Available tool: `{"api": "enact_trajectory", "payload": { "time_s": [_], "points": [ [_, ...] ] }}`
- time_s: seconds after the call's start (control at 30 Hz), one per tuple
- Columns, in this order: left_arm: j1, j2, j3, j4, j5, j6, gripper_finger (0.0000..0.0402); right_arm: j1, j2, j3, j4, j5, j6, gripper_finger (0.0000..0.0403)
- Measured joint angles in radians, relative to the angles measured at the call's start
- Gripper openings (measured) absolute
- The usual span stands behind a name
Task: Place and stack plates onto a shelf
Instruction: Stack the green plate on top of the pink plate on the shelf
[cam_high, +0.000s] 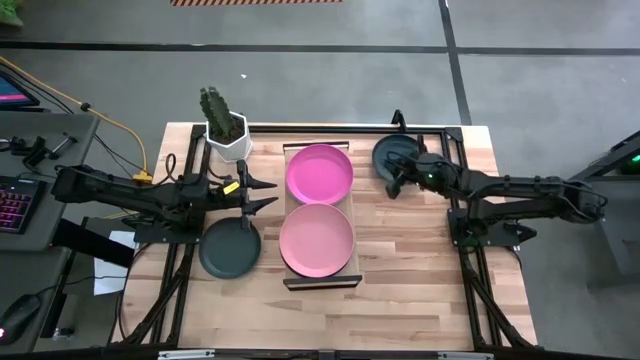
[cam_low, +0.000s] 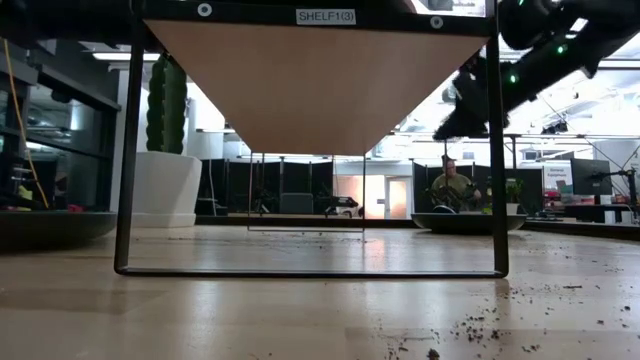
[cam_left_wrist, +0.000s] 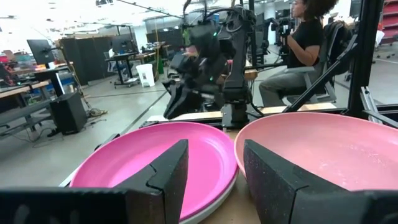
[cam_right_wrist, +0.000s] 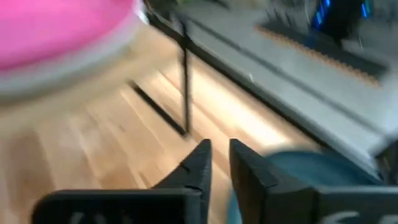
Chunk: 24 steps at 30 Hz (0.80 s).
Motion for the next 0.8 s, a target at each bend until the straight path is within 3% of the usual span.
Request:
{"api": "enact_trajectory", "payload": {
  "time_s": [0.2,0.3,0.47,0.8],
  "points": [
    [0.0,0.0,0.0,0.0,0.0,0.0,0.0143,-0.08,0.063,0.0,-0.172,-0.003,0.129,0.0119],
    [0.0,0.0,0.0,0.0,0.0,0.001,0.0142,-0.107,0.133,0.0,-0.169,-0.068,0.144,0.0137],
    [0.0,0.0,0.0,0.0,0.0,0.001,0.0143,-0.13,0.26,0.0,-0.072,-0.17,0.104,0.0142],
    [0.0,0.0,0.0,-0.014,0.0,0.0,0.0143,-0.159,0.352,0.0,-0.049,-0.173,0.056,0.0142]
  ]
}}
